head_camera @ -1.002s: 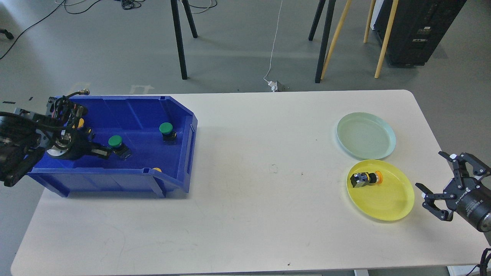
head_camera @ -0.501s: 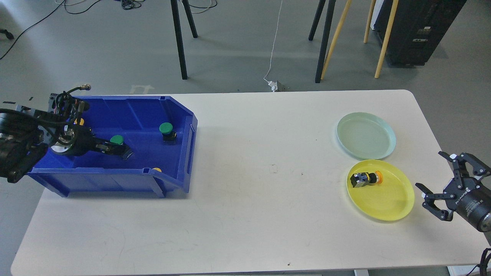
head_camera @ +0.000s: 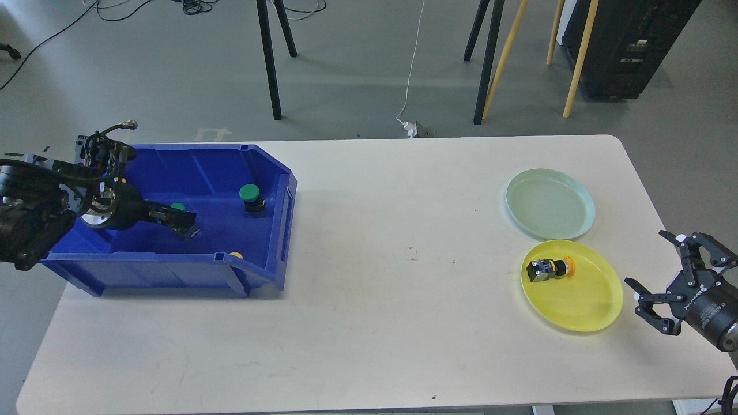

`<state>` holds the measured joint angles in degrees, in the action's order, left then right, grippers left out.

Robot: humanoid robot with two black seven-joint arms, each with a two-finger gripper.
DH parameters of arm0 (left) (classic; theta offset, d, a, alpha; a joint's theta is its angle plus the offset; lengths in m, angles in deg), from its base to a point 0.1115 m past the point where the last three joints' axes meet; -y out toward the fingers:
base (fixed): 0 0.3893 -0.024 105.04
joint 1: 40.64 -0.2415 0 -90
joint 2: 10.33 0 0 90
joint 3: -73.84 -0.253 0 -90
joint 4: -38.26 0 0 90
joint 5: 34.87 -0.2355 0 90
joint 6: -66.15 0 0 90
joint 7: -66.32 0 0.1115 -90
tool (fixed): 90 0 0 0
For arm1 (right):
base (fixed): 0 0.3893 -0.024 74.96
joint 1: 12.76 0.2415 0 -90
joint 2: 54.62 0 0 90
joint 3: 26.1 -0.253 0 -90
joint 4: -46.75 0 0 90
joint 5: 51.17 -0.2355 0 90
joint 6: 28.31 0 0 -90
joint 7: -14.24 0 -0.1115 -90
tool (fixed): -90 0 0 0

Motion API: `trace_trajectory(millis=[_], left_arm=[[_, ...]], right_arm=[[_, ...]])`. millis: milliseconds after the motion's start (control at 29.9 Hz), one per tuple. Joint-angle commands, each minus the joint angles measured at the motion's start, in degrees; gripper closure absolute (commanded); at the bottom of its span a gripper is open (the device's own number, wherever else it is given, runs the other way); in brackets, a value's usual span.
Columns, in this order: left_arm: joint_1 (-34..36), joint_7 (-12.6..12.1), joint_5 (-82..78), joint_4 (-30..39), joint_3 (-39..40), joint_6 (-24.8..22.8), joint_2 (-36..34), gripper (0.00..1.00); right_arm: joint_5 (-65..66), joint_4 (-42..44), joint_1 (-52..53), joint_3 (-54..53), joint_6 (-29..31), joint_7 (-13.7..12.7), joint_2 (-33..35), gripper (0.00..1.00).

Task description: Pass button and place on color plate

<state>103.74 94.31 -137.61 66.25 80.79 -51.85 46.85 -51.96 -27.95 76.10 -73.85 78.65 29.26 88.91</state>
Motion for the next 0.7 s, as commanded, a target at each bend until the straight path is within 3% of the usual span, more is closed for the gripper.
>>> trace_trajectory(millis=[0,401,668], left_arm=[[0.0,0.0,0.6,-0.3,-0.2,0.0,1.0,0.11],[-0.1,0.0,1.2,-0.7,-0.4,0.2,2.2,0.11],[-0.1,0.0,1.2,-5.3,-0.5,2.6,5.4,0.11]], right_arm=[[0.0,0.0,-0.1,0.0,0.0,0.0,0.0,0.0],[0.0,0.0,-0.4,-0.1,0.1,0.0,0.0,0.0],[0.0,0.0,-0.4,0.0,0.1,0.0,0.0,0.0]])
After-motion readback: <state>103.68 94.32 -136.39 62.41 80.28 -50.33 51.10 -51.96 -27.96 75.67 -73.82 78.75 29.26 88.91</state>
